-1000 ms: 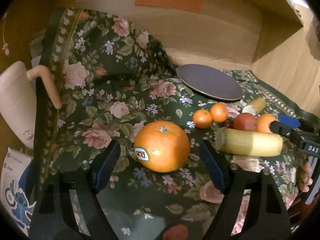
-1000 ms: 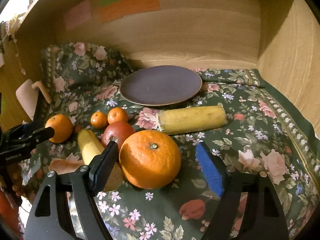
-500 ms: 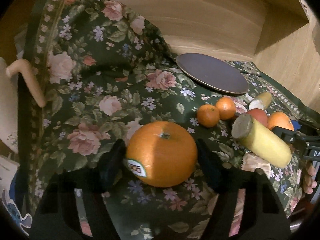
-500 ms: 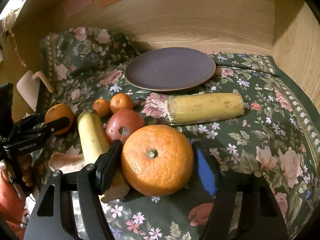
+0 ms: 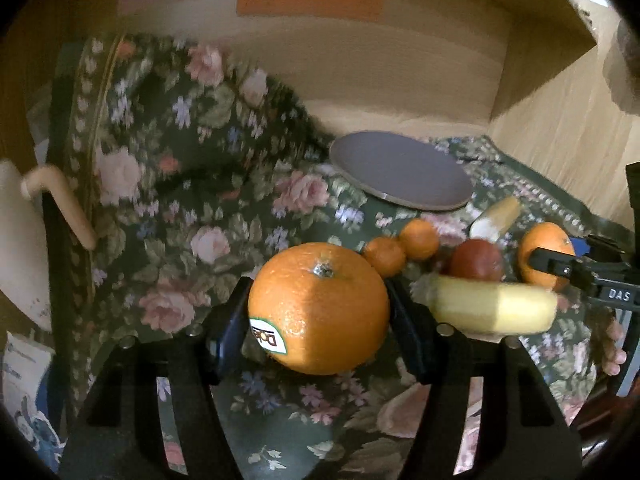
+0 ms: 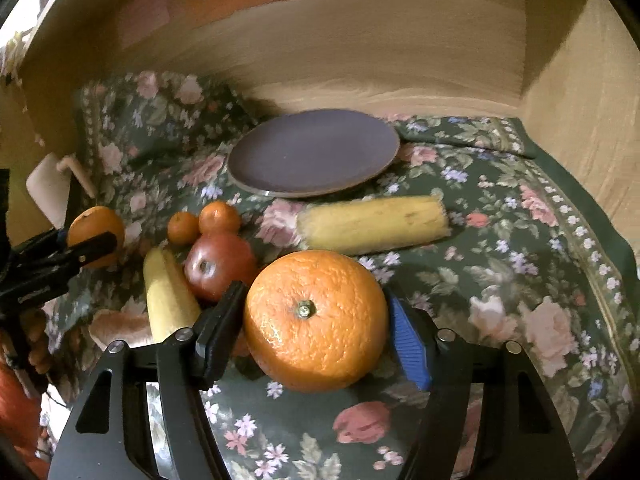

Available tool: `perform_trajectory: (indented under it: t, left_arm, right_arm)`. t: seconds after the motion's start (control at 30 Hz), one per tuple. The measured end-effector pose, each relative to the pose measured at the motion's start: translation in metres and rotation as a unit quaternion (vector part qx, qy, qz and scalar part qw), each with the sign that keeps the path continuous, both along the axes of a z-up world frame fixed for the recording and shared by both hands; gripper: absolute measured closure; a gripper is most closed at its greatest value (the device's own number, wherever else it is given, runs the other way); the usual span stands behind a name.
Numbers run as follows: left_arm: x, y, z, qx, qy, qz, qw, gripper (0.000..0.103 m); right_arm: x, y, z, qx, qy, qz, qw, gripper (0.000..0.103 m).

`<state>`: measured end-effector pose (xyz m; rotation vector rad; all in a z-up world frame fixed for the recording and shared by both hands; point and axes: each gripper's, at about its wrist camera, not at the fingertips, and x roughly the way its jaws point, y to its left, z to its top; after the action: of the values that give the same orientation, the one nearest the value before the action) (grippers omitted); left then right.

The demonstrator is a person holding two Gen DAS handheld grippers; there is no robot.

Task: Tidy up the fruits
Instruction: 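Carry the oranges onto the dark plate and open both tools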

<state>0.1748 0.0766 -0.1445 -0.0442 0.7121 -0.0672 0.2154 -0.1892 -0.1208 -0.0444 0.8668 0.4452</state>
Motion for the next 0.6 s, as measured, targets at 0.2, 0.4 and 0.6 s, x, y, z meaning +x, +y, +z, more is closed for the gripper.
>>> perform_trajectory:
  t: [0.2,0.4,0.6]
  left_arm:
    - [-0.001,-0.009,0.028,0.009,-0.038,0.0,0.9992,0.038]
    - [0.005,-0.017,0.051,0.008,-0.068,-0.002,0.9977,0.038]
    - [0.016,-0.03,0.07,0.009,-0.092,-0.008,0.9957,0.038]
  right_arm:
    - [0.003,-0.007,0.029,0.004,-0.052,-0.008,0.999,0.037]
    - [0.009,-0.007,0.059,0.01,-0.105,-0.008,0.994,0.037]
    - [0.022,-0.005,0.078,0.017,-0.139,-0.007,0.99,0.037]
